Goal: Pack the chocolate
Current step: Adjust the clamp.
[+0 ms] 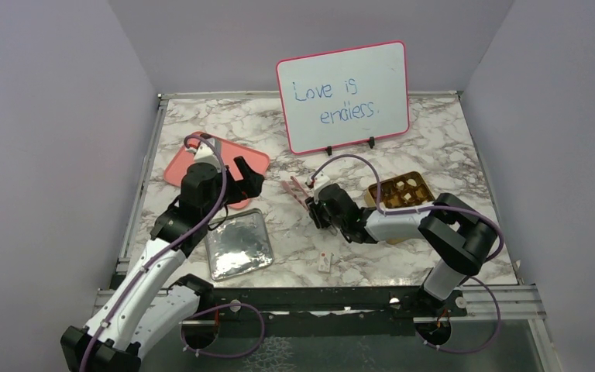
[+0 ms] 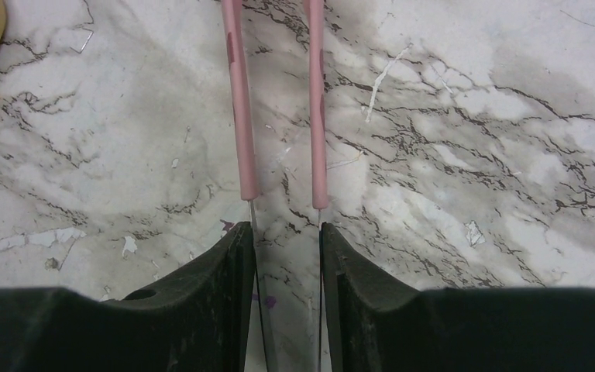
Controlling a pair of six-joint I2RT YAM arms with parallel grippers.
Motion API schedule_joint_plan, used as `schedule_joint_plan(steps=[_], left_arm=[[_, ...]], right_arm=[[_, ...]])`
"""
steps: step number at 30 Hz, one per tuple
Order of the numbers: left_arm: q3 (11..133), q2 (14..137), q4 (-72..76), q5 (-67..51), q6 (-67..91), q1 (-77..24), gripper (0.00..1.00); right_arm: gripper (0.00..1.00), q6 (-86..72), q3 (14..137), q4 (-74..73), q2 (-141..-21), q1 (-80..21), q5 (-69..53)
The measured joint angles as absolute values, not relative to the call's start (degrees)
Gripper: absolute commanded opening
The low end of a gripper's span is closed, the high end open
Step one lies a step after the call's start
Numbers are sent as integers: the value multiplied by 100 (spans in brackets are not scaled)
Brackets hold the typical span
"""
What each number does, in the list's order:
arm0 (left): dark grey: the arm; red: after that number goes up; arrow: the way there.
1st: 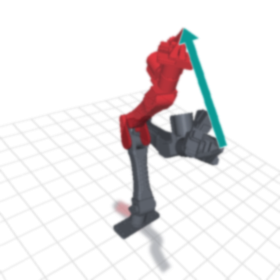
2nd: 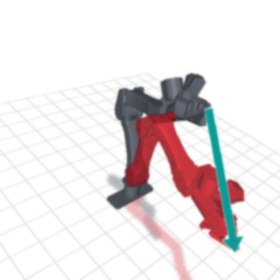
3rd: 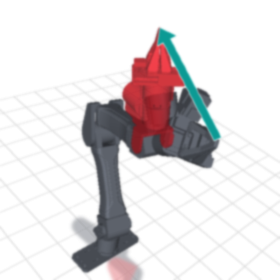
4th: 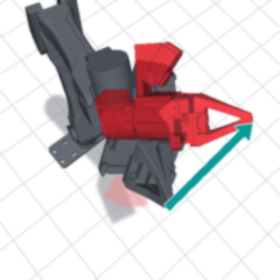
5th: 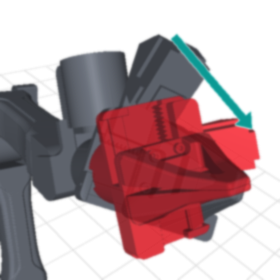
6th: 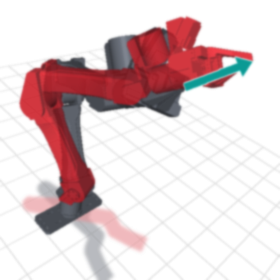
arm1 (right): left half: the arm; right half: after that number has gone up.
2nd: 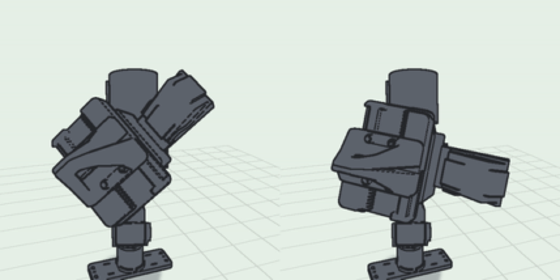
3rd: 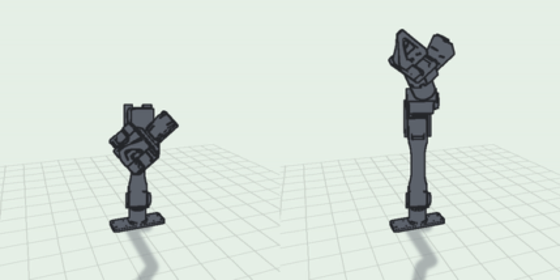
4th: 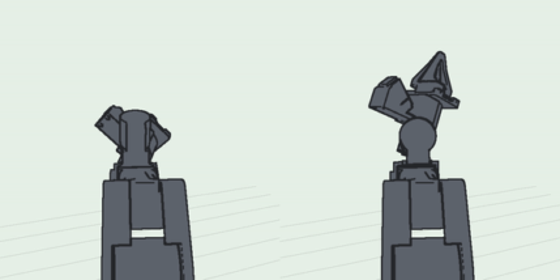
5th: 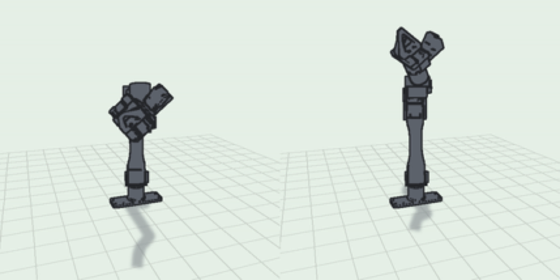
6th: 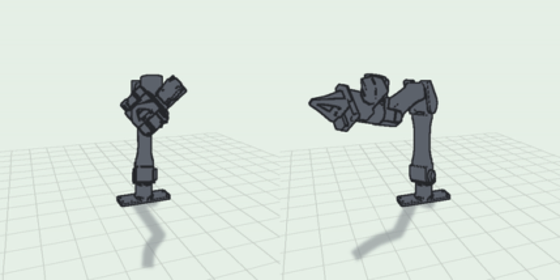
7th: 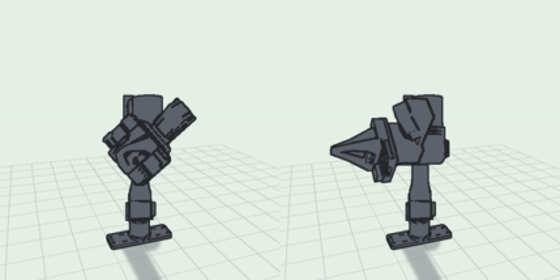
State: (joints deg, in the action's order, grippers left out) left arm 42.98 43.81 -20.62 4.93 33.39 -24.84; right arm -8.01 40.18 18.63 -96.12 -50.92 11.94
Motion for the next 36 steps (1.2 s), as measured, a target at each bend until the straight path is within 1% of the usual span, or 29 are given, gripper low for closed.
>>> schedule_joint_plan(steps=[3,10,13,16,22,25,29,32,36], left_arm=[[4281,4676,-1955,281,3406,-2477,97],[4311,5586,-1616,-351,3535,-2353,90],[4414,6031,-1619,-440,3535,-2217,89],[4589,6453,-1658,-471,3529,-2029,89],[4683,6820,-1538,-722,3533,-1774,88],[4768,7102,-1299,-1194,3542,-1590,87],[4969,7572,-1166,-1730,3546,-1315,87],[4969,7614,-1164,-1900,3555,-1249,87],[4987,7647,-1319,-1813,3476,-1249,88]], right_arm=[[38,-849,3953,1973,-9612,-5094,1234],[30,-919,3752,2311,-9592,-5096,1323],[28,-917,3695,2318,-9515,-5113,1330],[27,-888,3601,2040,-9253,-5179,1313],[27,-718,3555,1699,-8259,-5218,908],[27,-703,3844,1533,-8119,-5218,668],[27,-674,4536,1050,-8121,-5245,366],[27,-637,4869,840,-8128,-5242,336],[28,-550,5212,659,-8132,-5251,248]])
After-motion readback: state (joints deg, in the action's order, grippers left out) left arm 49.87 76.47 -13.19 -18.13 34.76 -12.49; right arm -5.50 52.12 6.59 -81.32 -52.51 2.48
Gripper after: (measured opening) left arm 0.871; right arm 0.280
